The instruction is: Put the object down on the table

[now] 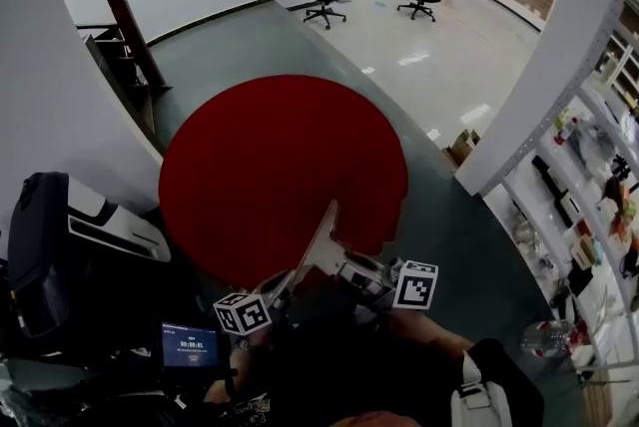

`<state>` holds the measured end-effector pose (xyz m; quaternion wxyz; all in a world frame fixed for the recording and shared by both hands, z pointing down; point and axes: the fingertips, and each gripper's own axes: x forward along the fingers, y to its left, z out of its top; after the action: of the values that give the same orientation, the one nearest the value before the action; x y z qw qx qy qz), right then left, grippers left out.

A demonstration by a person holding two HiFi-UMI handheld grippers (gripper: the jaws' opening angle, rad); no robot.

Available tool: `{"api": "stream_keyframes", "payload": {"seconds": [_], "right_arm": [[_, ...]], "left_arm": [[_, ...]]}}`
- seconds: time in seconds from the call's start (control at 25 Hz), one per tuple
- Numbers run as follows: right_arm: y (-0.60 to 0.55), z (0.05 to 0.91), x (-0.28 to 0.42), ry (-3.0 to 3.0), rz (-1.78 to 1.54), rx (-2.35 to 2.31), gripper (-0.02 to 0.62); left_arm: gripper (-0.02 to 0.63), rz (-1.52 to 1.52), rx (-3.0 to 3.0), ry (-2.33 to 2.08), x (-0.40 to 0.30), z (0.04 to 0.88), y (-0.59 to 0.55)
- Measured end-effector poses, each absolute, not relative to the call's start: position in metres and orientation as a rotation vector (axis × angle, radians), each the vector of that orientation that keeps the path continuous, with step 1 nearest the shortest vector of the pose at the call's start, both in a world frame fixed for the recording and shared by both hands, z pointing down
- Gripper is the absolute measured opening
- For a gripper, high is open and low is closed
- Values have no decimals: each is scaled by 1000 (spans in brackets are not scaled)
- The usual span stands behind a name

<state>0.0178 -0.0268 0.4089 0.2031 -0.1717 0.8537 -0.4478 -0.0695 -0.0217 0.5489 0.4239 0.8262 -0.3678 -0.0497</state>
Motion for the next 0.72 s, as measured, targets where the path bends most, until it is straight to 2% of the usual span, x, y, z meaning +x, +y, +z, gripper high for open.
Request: {"api": "stream_keyframes", "payload": {"seconds": [0.24, 0.48, 0.72], "right_arm": [[-33, 405, 4, 2296, -1298, -471, 87], [-57, 439, -27, 2147, -1407, -581, 87], [-90, 490, 19, 1889, -1525, -863, 87]], "left_arm": [[15, -164, 2074, -923, -91, 535, -25], [15, -156, 2020, -915, -144, 556, -20], [15, -186, 1950, -868, -152, 571, -10]]}}
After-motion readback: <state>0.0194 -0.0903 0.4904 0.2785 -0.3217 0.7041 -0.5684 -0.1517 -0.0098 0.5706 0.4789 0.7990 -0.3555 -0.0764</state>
